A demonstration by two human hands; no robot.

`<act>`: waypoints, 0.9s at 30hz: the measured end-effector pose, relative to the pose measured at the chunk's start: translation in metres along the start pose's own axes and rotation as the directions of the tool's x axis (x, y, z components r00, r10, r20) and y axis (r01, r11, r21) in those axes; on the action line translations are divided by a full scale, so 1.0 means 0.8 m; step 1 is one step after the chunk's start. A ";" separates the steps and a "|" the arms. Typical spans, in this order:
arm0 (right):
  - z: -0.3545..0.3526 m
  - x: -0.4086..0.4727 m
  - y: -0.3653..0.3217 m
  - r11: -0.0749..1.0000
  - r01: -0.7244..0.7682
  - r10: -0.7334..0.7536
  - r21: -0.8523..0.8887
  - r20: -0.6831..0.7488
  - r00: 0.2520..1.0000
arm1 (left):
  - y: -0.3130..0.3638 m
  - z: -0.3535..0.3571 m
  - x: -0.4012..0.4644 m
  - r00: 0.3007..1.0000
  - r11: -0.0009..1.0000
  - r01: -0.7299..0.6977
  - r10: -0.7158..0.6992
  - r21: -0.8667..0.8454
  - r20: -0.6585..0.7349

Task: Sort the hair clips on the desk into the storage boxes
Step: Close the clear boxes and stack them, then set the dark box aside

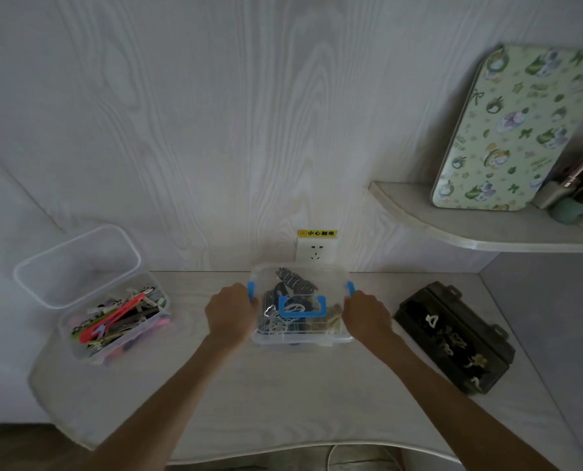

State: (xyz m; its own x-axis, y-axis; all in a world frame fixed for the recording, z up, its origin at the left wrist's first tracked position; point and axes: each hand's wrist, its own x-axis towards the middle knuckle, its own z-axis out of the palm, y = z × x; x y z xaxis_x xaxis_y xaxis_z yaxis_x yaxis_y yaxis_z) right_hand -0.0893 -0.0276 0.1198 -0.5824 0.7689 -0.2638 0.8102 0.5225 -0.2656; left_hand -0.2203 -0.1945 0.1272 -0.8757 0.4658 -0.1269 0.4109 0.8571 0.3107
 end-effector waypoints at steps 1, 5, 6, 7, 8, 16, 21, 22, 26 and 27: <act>0.001 0.000 -0.002 0.999 0.016 -0.017 -0.032 -0.021 1.000 | 0.001 -0.003 -0.002 1.000 0.999 -0.020 0.021 0.033 -0.010; 0.006 -0.002 -0.019 0.997 0.073 -0.073 0.029 0.002 0.997 | -0.021 -0.012 -0.002 1.000 0.995 -0.019 0.018 0.099 0.018; 0.010 -0.001 -0.028 0.994 0.090 -0.092 0.057 0.038 0.995 | -0.032 -0.017 0.002 1.000 0.995 -0.005 0.002 0.095 0.031; 0.015 0.000 -0.043 0.990 0.111 -0.118 0.084 0.079 0.990 | -0.043 -0.025 0.008 0.999 0.996 0.017 -0.020 0.087 0.034; 0.020 0.001 -0.056 0.985 0.135 -0.147 0.110 0.107 0.983 | -0.054 -0.033 0.013 0.998 0.995 0.042 -0.045 0.086 0.036; 0.035 0.021 -0.113 0.960 0.196 -0.188 0.202 -0.056 0.980 | -0.106 -0.045 0.051 0.994 0.990 0.091 -0.097 -0.109 -0.052; 0.045 0.019 -0.109 0.956 0.214 -0.194 0.199 -0.114 0.974 | -0.105 -0.036 0.050 0.984 0.983 0.102 -0.122 -0.155 -0.128; 0.046 0.018 -0.111 0.961 0.216 -0.196 0.172 -0.125 0.973 | -0.106 -0.035 0.052 0.984 0.978 0.119 -0.139 -0.173 -0.111; 0.044 0.015 -0.116 0.976 0.196 -0.186 0.095 -0.104 0.977 | -0.108 -0.040 0.056 0.986 0.962 0.156 -0.166 -0.225 -0.028; 0.042 0.015 -0.117 0.976 0.178 -0.167 0.128 -0.090 0.982 | -0.113 -0.040 0.054 0.988 0.955 0.149 -0.153 -0.258 0.006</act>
State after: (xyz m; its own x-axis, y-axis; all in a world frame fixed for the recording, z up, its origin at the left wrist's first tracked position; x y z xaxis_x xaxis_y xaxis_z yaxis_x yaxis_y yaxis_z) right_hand -0.1740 -0.0796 0.1105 -0.7013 0.7007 -0.1316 0.6785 0.5994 -0.4247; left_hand -0.3033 -0.2586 0.1238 -0.9267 0.3306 -0.1787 0.1961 0.8310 0.5205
